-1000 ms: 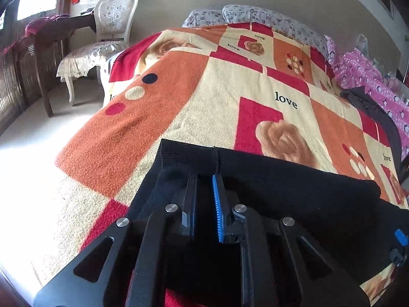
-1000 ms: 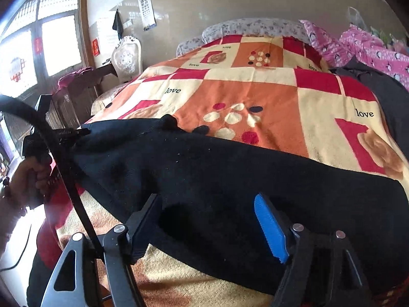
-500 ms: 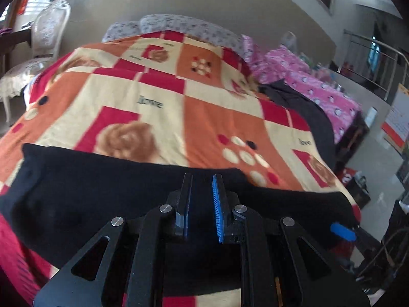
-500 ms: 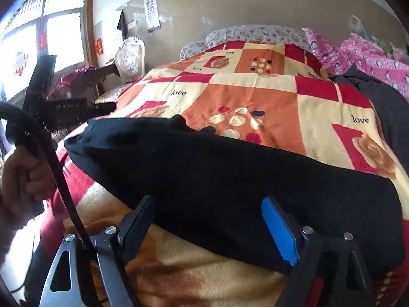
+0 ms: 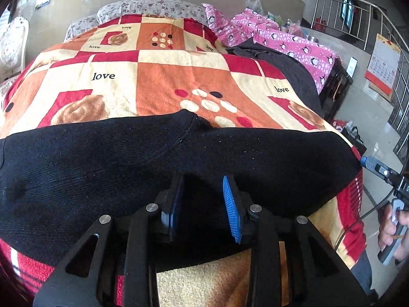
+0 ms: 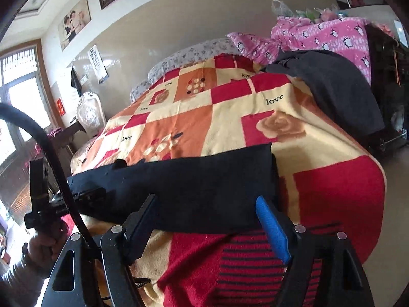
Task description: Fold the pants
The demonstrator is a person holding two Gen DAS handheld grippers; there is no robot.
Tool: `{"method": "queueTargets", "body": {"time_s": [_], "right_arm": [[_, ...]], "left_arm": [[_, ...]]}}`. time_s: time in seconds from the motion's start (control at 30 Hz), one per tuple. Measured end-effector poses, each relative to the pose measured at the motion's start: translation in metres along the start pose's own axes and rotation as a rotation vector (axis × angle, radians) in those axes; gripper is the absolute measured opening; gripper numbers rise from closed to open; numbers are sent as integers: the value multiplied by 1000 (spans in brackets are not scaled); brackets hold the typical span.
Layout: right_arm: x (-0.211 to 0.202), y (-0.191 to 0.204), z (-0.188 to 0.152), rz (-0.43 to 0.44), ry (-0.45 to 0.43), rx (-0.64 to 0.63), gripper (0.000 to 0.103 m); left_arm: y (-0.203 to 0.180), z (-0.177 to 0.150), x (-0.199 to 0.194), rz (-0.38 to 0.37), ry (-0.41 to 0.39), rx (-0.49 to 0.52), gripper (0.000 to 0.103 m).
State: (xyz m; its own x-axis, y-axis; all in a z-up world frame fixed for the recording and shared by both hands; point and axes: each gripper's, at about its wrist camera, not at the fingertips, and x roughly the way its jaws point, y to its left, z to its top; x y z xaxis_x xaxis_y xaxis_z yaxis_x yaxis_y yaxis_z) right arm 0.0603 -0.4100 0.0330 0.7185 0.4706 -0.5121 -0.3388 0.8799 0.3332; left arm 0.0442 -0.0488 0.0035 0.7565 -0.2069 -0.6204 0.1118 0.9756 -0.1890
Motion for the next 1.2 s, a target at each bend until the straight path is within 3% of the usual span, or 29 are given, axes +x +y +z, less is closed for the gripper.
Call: {"method": "queueTargets", "body": {"time_s": [0.27, 0.37, 0.47, 0.63, 0.8, 0.87, 1.0, 1.07, 1.2], "right_arm": [[24, 17, 8, -34, 46, -28, 75], [41, 17, -3, -59, 117, -37, 83], [41, 20, -15, -75, 68, -113, 84], [48, 28, -16, -85, 94, -172, 97], [51, 32, -19, -95, 97, -197, 101], [50, 31, -18, -87, 97, -193, 101], [40, 22, -8, -14, 143, -147, 97], [22, 8, -1, 41, 140, -62, 89], [-16, -27, -5, 29, 78, 116, 89]], "left_arm": [[3, 0, 0, -15, -4, -25, 31], [4, 0, 0, -24, -5, -32, 31], [5, 0, -1, -30, -5, -36, 31], [7, -1, -2, -45, -5, -48, 31], [10, 0, -2, -68, -3, -66, 32], [11, 0, -3, -89, -2, -72, 37], [7, 0, -3, -124, -9, -56, 53], [5, 0, -2, -122, -14, -51, 54], [5, 0, -1, -131, -18, -59, 56]]}}
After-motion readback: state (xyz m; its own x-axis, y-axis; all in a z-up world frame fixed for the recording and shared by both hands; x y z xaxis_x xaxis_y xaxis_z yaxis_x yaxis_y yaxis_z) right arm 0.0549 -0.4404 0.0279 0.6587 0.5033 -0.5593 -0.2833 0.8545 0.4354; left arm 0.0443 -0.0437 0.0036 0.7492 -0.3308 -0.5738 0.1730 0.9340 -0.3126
